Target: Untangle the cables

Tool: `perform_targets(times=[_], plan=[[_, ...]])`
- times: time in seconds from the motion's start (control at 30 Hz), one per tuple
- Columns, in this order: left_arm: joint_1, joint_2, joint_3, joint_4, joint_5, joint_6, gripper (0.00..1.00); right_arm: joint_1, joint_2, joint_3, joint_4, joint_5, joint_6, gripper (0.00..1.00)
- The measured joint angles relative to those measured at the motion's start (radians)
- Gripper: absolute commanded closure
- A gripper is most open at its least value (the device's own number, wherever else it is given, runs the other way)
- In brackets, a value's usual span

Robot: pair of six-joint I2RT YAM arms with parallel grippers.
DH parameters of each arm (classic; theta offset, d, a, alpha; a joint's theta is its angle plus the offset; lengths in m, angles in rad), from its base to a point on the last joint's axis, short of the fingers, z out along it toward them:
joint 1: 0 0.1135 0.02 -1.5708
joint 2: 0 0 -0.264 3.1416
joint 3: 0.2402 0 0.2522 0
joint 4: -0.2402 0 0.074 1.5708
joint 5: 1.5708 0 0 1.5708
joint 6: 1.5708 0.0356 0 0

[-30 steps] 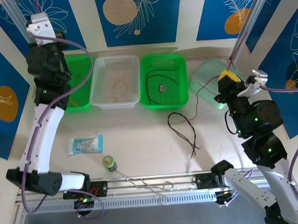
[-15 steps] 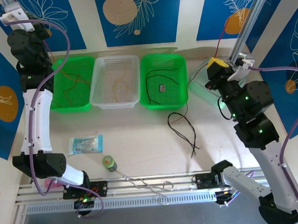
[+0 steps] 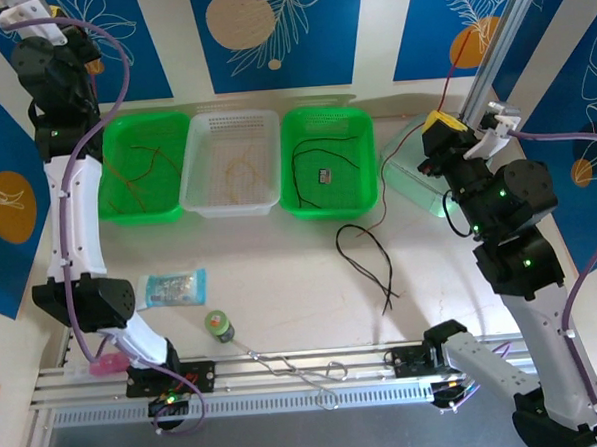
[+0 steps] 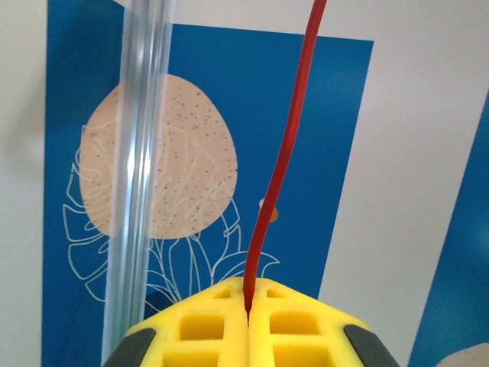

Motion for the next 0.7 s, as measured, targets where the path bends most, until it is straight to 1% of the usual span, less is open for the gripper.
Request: perform_targets(times=[0.23, 0.5, 0.7], plan=[[0.007, 0.033, 0.097, -0.029, 0.019, -0.01, 1.0, -0.02, 0.017, 0.002, 0.001, -0.037, 0.026, 1.0], [0.034, 0.08, 0.104, -0.053, 0.02, -0.011, 1.0, -0.034, 0.032, 0.026, -0.012, -0.057, 0.033, 1.0], [0.035, 0.112, 0.054, -0.101, 0.023, -0.014, 1.0, -0.043, 0.015, 0.054, -0.016, -0.063, 0.033, 1.0]])
